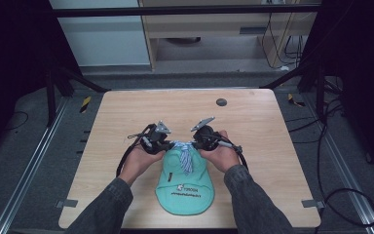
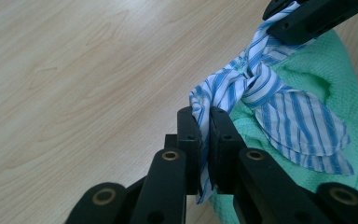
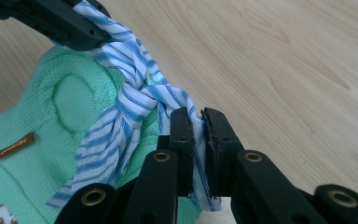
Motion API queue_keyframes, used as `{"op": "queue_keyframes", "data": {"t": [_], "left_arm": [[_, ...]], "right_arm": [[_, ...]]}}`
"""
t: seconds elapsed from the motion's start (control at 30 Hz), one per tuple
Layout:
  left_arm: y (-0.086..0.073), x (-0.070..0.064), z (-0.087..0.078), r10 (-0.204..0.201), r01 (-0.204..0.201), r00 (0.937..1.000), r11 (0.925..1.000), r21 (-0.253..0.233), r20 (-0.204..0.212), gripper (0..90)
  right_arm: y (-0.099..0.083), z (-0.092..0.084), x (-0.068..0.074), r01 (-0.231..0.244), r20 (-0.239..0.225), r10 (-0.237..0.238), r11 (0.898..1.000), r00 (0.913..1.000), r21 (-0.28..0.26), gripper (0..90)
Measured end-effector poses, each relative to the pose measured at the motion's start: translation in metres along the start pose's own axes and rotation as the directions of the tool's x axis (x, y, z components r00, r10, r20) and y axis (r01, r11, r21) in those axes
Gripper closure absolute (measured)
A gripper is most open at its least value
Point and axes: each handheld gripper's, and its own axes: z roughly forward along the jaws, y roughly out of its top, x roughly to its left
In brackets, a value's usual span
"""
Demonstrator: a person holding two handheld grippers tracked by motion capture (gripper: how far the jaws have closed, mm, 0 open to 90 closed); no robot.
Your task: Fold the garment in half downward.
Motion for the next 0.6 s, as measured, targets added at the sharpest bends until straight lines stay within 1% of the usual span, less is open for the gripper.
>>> {"op": "queue_keyframes", "data": {"t": [0.17, 0.43, 0.6], "left_arm": [[0.004, 0.002, -0.006, 0.011, -0.011, 0.9998, 0.9999, -0.013, -0.016, 84.6], [0.007, 0.002, -0.013, 0.029, -0.030, 0.9994, 0.9990, -0.034, -0.018, 84.5], [0.009, 0.003, -0.015, 0.041, -0.042, 0.9990, 0.9987, -0.030, -0.017, 84.5]], "right_arm": [[0.006, -0.008, 0.000, 0.027, 0.006, -0.027, 0.999, 0.9996, -0.021, 82.5], [0.010, -0.015, 0.000, 0.058, 0.011, -0.058, 0.997, 0.9983, -0.041, 82.5], [0.014, -0.018, 0.000, 0.078, 0.015, -0.077, 0.996, 0.9969, -0.040, 82.5]]}}
